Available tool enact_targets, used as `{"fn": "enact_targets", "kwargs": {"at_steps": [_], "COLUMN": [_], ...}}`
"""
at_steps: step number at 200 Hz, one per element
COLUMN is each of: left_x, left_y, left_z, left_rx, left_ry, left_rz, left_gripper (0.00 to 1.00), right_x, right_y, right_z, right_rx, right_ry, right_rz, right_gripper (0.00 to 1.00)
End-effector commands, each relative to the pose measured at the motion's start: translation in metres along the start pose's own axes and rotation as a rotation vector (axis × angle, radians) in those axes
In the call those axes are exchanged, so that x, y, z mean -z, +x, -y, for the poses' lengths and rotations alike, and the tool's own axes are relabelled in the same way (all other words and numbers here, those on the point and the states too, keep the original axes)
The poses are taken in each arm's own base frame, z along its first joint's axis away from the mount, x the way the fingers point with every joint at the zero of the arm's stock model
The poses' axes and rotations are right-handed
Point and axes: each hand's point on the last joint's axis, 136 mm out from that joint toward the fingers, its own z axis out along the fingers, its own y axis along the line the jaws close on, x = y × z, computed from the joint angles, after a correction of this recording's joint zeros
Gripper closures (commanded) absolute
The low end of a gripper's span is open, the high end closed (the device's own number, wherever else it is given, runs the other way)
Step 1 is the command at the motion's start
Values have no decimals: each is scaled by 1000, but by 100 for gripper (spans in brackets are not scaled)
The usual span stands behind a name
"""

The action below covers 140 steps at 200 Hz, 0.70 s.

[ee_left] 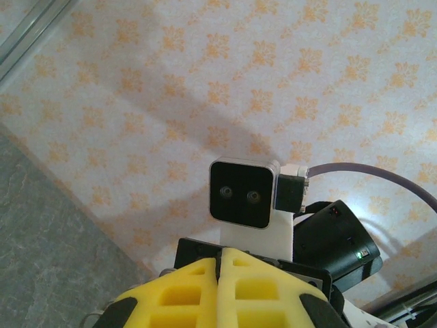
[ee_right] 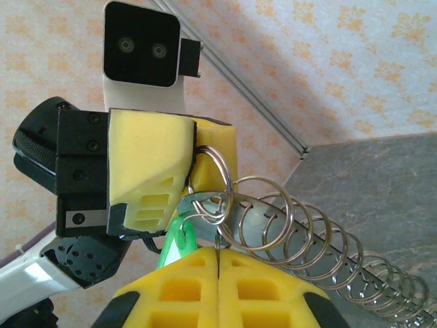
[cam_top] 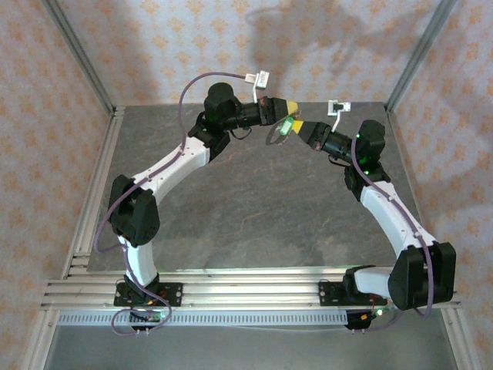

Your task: Put the keys on the keyring

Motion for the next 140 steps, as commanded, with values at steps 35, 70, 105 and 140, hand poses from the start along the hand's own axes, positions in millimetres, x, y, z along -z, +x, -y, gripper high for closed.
{"fn": "enact_targets", "kwargs": {"at_steps": [35, 70, 105, 140], "left_x": [10, 9, 9, 10], "left_y": [-25, -25, -25, -26], "left_z": [34, 33, 33, 35], "left_rx": [-94, -91, -91, -93], "left_ry": [63, 67, 66, 71], "left_rz": [102, 108, 108, 109], "left_gripper": [100, 100, 100, 100], "right_x": [20, 46, 57, 61], "right_y": [-4, -22, -45, -71], "right_z": [11, -9, -22, -30], "right_rx": [-33, 3, -10, -25], "right_ry": [70, 69, 80, 64], "right_rz": [51, 138, 270, 377], "right_gripper": [79, 78, 78, 74]}}
